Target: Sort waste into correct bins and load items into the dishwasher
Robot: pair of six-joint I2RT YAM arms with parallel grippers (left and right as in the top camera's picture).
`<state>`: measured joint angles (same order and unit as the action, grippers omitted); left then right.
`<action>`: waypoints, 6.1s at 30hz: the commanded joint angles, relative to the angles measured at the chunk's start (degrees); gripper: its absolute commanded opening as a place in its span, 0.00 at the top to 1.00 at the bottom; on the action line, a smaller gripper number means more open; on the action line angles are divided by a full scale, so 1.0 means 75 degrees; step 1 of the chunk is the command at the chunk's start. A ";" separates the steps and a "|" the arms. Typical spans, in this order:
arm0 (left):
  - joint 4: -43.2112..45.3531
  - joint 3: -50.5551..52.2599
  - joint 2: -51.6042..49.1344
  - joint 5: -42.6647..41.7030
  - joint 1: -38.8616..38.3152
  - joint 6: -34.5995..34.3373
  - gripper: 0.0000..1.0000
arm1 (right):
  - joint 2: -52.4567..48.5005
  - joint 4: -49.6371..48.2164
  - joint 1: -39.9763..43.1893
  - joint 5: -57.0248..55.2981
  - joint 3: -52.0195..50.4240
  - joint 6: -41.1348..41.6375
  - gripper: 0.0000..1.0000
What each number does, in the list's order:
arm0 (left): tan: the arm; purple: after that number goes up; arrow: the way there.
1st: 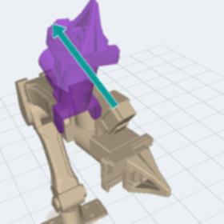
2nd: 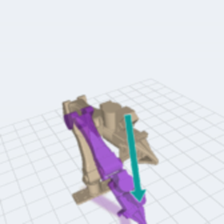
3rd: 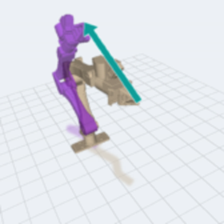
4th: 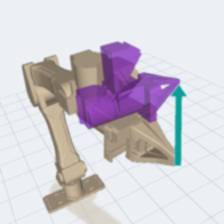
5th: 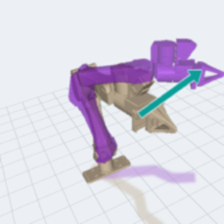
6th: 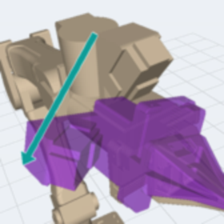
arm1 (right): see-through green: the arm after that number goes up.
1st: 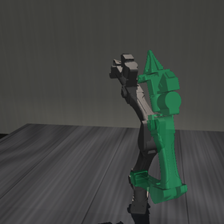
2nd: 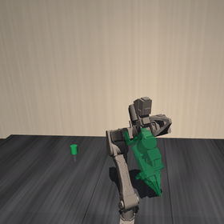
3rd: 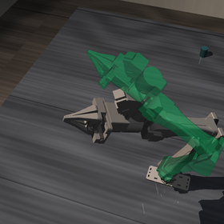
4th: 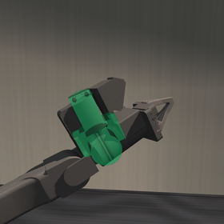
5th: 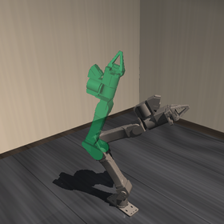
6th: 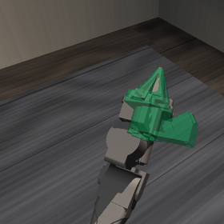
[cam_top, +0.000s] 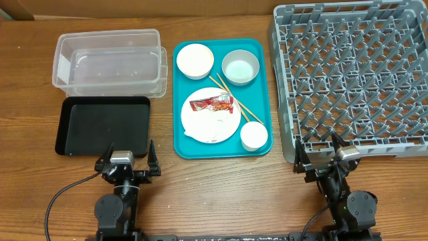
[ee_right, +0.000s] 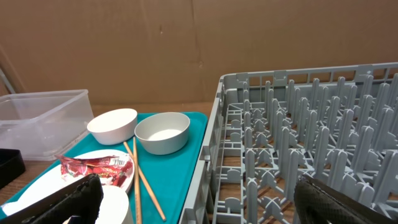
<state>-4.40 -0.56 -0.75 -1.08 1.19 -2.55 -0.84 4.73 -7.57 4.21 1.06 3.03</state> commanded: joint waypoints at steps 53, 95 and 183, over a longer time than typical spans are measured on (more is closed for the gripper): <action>-0.0003 0.0038 -0.0035 0.0000 -0.0032 0.0114 0.00 | 0.0061 -0.0041 0.0017 -0.0041 -0.0079 0.0061 0.00; -0.0003 0.0038 -0.0035 0.0000 -0.0032 0.0114 0.00 | 0.0061 -0.0041 0.0017 -0.0041 -0.0079 0.0061 0.00; -0.5353 -0.9538 -0.8413 -0.2576 -0.0857 0.0580 0.00 | -0.2736 0.4255 0.0017 0.0364 0.5750 0.0055 0.00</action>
<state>-40.25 -62.52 -55.57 -20.16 -2.07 0.67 -17.61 35.42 -7.57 7.07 39.38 3.01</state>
